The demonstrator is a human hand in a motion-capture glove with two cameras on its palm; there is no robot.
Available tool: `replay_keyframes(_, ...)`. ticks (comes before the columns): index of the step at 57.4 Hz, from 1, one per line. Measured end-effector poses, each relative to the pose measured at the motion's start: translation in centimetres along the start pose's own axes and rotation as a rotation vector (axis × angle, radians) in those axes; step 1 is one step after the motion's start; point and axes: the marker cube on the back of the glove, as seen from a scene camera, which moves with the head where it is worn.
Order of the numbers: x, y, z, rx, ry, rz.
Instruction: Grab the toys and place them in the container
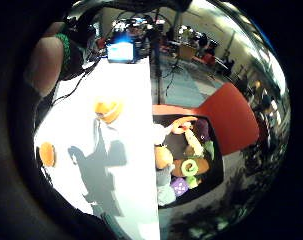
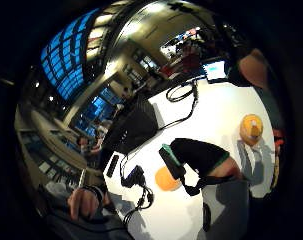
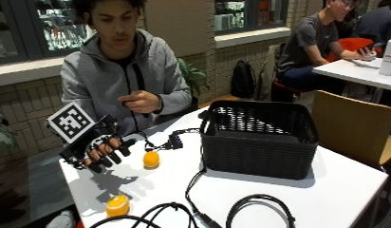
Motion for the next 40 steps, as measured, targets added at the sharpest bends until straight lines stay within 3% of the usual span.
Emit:
replay_keyframes(29,-4.9,2.0,4.1,-0.478,-0.009,-0.215)
replay_keyframes(40,-5.9,2.5,5.6,-0.593,0.040,-0.259)
